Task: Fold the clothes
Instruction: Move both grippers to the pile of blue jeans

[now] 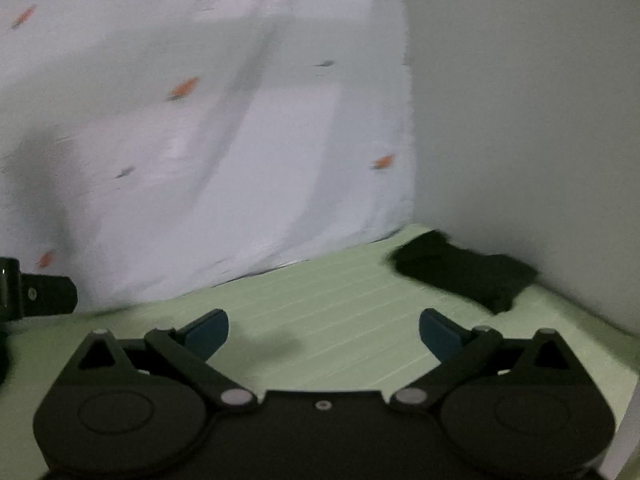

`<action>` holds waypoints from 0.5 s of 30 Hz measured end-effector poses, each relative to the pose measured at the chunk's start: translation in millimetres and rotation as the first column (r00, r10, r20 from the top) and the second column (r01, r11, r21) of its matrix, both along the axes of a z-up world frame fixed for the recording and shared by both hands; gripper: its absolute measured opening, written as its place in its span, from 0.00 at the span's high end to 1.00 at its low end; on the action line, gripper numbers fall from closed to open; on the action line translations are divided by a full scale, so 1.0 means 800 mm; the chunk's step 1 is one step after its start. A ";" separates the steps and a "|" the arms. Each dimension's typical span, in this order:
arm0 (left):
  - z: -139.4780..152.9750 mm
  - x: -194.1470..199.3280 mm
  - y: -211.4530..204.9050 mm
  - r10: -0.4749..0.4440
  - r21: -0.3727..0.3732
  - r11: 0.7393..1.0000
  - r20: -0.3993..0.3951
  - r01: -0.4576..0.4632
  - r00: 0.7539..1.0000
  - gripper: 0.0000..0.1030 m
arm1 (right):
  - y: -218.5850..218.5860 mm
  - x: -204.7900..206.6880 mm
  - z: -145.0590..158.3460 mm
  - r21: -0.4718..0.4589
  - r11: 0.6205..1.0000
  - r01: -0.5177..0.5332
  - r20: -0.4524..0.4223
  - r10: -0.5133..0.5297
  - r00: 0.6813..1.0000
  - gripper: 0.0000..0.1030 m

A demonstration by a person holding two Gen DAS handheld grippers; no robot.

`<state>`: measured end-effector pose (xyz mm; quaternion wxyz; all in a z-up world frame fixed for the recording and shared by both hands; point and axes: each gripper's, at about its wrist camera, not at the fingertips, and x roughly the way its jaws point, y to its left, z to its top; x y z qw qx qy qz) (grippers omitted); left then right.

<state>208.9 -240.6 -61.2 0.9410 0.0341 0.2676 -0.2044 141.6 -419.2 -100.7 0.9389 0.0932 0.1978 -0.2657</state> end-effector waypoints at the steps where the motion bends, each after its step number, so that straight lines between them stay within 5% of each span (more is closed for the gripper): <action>1: -0.002 -0.004 0.015 0.029 0.004 1.000 -0.001 -0.029 1.000 0.00 | 0.020 -0.002 0.000 0.000 1.000 -0.027 -0.003 0.027 1.000 0.00; 7: -0.010 -0.041 0.115 0.190 0.030 0.981 0.002 -0.190 0.982 0.00 | 0.124 -0.016 -0.006 0.002 0.976 -0.220 -0.039 0.219 0.975 0.00; 15: -0.021 -0.069 0.196 0.373 0.017 0.928 -0.040 -0.373 0.927 0.00 | 0.198 -0.004 -0.005 -0.019 0.905 -0.425 -0.050 0.424 0.904 0.00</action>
